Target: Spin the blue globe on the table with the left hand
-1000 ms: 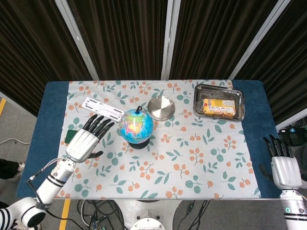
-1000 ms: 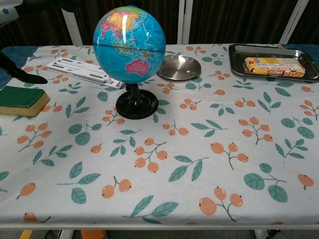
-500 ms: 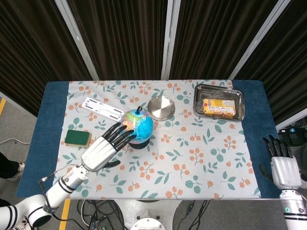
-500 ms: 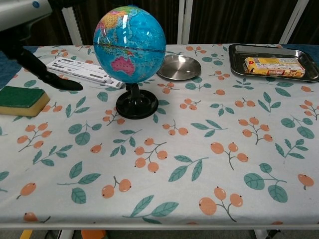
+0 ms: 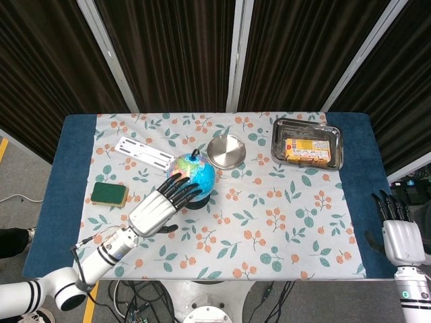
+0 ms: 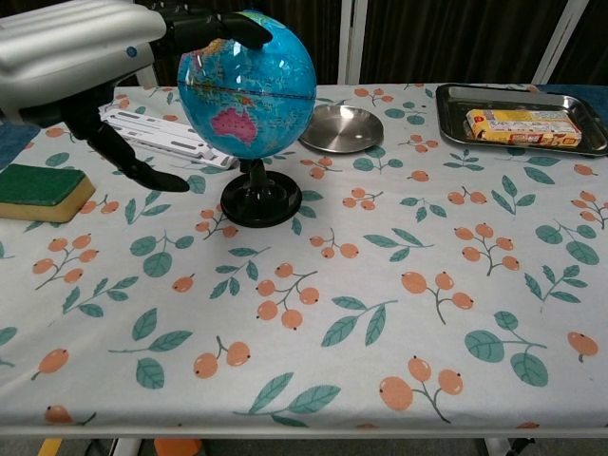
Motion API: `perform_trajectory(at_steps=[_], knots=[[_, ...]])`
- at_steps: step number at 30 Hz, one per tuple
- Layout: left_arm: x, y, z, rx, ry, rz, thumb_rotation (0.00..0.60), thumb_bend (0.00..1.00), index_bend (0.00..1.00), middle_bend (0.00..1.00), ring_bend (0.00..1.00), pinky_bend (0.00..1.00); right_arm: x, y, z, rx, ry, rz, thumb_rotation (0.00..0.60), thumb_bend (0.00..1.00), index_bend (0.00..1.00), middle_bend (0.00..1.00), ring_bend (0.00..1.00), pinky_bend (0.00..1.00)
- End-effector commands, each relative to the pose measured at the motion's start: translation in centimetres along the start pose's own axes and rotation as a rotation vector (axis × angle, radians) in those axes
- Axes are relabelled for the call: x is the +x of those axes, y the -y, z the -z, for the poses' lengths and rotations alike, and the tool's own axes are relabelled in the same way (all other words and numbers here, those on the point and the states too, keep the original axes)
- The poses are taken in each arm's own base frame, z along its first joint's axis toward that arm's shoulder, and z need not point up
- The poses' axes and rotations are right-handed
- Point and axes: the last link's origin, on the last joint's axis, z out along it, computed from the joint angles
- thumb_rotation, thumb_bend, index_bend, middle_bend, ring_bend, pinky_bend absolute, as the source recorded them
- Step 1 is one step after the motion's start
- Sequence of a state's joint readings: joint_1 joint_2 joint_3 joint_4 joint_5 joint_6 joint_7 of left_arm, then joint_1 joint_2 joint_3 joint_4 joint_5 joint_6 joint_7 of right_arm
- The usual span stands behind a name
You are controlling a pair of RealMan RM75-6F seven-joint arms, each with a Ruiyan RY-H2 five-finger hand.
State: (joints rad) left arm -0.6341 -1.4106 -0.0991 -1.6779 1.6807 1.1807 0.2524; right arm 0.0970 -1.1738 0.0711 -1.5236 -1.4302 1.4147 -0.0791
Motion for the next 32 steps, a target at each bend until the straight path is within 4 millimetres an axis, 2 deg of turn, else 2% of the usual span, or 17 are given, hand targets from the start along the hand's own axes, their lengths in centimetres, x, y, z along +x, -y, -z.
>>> perform_trajectory(at_steps=[1, 8, 14, 20, 26, 32], knots=[[0.2, 0.6, 0.6, 0.023, -0.002, -0.016, 0.6, 0.06, 0.06, 0.07, 0.0, 0.04, 0.0, 0.1, 0.0, 0.002, -0.002, 0.001, 0.6, 0.25, 0.0, 0.0, 0.0, 0.0], [0.6, 2.8, 2.6, 0.119, 0.009, -0.036, 0.6, 0.06, 0.06, 0.07, 0.0, 0.04, 0.0, 0.3, 0.0, 0.005, 0.001, 0.006, 0.6, 0.25, 0.0, 0.0, 0.0, 0.0], [0.4, 5.6, 4.5, 0.257, 0.055, -0.046, 0.6, 0.06, 0.06, 0.07, 0.0, 0.04, 0.1, 0.5, 0.0, 0.009, -0.001, 0.008, 0.6, 0.25, 0.0, 0.0, 0.0, 0.0], [1.4, 8.4, 7.3, 0.382, 0.056, -0.07, 0.6, 0.06, 0.06, 0.07, 0.0, 0.04, 0.2, 0.4, 0.0, 0.005, -0.006, 0.007, 0.6, 0.25, 0.0, 0.0, 0.0, 0.0], [2.1, 10.0, 11.9, 0.508, 0.066, -0.075, 0.6, 0.06, 0.06, 0.07, 0.0, 0.04, 0.6, 0.7, 0.0, 0.016, -0.013, 0.005, 0.6, 0.25, 0.0, 0.0, 0.0, 0.0], [1.6, 10.2, 18.1, 0.637, 0.083, -0.094, 0.6, 0.06, 0.06, 0.07, 0.0, 0.04, 0.5, 1.2, 0.1, 0.029, 0.009, 0.022, 0.6, 0.25, 0.0, 0.0, 0.0, 0.0]])
